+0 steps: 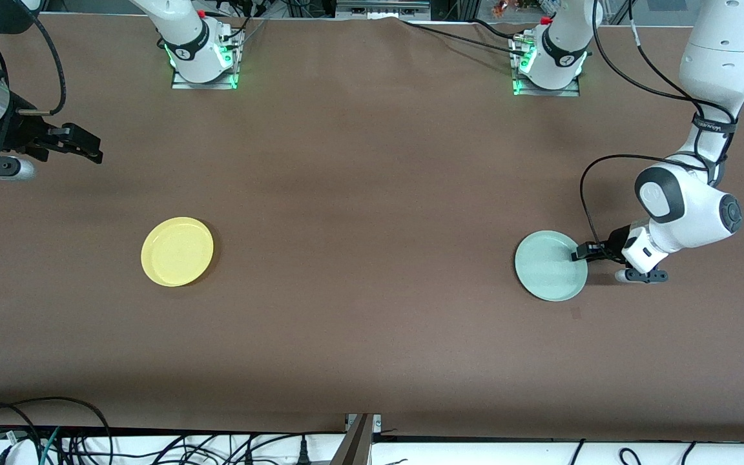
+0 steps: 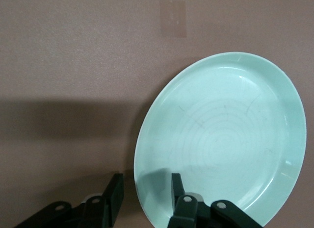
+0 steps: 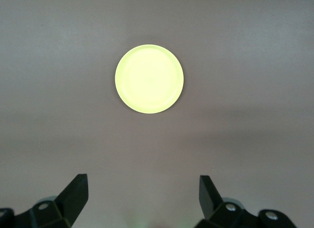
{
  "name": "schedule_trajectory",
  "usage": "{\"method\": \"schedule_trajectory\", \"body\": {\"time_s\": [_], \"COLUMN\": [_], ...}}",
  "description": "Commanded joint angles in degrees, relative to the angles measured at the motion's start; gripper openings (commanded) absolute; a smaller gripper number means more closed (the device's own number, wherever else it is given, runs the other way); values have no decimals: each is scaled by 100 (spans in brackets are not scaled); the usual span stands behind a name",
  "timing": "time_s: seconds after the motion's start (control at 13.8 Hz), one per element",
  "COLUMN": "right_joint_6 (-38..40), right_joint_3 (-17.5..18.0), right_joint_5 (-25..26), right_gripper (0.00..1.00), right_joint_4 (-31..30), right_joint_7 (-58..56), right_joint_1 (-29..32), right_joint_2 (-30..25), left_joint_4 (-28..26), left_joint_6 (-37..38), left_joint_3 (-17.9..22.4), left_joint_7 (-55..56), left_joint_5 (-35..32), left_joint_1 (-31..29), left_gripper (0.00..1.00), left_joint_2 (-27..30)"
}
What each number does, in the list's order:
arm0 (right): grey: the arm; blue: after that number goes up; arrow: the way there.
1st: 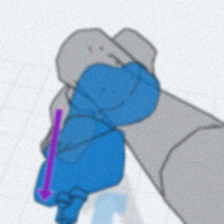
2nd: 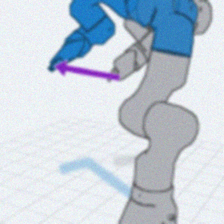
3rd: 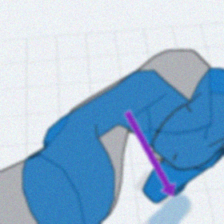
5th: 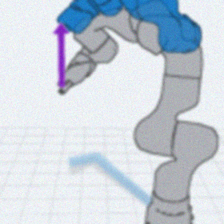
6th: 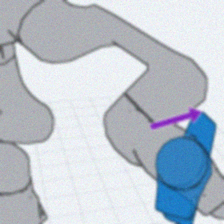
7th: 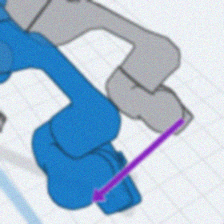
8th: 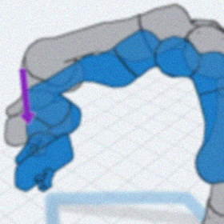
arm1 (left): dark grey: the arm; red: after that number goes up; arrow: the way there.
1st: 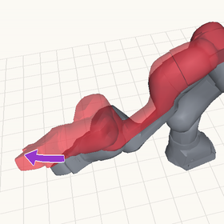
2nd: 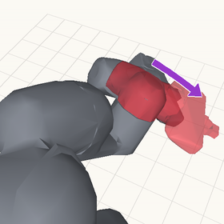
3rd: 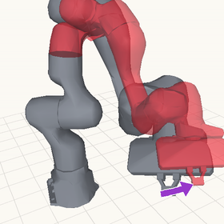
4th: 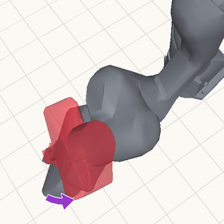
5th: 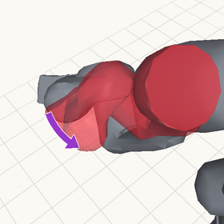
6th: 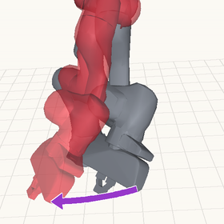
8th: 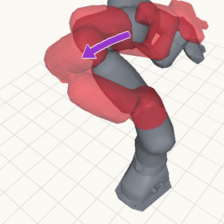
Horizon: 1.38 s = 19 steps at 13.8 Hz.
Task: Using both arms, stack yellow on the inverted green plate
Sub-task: 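Close the left gripper on the green plate rim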
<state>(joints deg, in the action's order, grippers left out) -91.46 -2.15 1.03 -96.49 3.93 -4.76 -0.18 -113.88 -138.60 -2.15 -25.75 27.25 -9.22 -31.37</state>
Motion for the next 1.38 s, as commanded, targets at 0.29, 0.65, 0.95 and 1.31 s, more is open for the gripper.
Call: {"method": "schedule_trajectory", "body": {"time_s": [0.29, 0.65, 0.95, 1.31], "right_joint_6": [76, 93, 85, 85], "right_joint_3": [-23, -23, -23, -23], "right_joint_5": [-50, -41, -33, -24], "right_gripper": [100, 100, 100, 100], "right_joint_4": [131, 131, 131, 131], "right_joint_7": [20, 20, 20, 20], "right_joint_1": [-8, -16, -16, -16], "right_joint_2": [53, 53, 53, 53], "left_joint_4": [-11, 41, 515, 1762], "left_joint_6": [-35, -53, 43, 176], "left_joint_3": [39, 30, -22, -58], "left_joint_7": [-167, -158, -70, 806], "left_joint_5": [105, -158, -850, -3440], "left_joint_1": [87, 148, 428, 1394], "left_gripper": [12, 0, 0, 0], "left_joint_2": [26, 43, 402, 500]}}
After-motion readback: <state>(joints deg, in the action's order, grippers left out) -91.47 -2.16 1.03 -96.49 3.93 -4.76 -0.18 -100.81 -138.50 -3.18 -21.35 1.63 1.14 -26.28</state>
